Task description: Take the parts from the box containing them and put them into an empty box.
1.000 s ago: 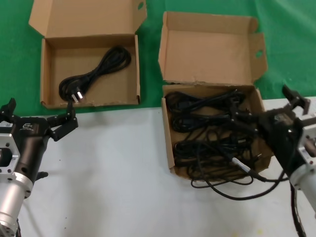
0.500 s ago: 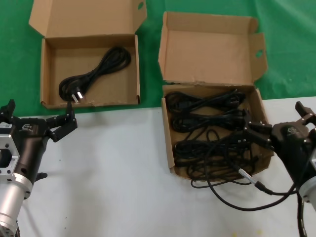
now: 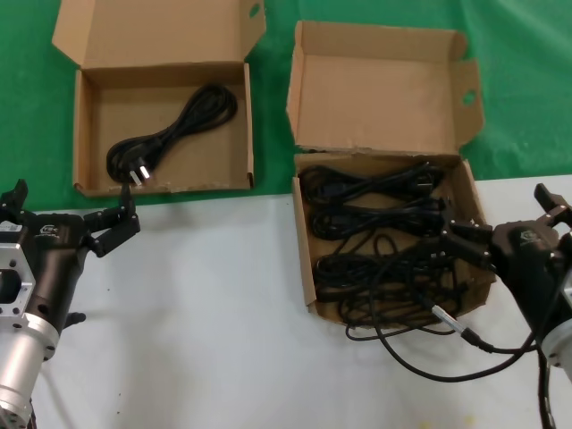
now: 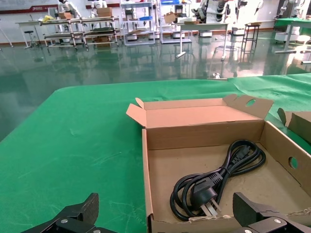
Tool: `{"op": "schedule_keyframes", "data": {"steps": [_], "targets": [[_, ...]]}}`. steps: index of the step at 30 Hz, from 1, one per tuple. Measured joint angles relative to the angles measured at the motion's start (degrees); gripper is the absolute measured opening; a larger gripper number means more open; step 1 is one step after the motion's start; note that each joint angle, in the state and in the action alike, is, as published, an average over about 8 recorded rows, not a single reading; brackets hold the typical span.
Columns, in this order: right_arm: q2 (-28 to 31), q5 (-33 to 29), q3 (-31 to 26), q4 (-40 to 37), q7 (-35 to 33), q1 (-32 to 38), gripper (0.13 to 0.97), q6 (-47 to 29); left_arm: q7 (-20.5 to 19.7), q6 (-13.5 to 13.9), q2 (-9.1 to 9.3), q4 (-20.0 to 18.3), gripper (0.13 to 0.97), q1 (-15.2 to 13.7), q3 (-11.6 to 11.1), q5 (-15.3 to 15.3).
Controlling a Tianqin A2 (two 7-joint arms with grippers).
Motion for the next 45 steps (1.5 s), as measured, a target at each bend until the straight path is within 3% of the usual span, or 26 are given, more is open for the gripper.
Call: {"op": "schedule_keyframes", "data": {"steps": [45], "targets": [[0.00,0.00,0.00,0.00,0.00,0.00,0.966,0.00,0.00,0.00,0.00,0.00,0.966,0.00,0.00,0.00]]}}
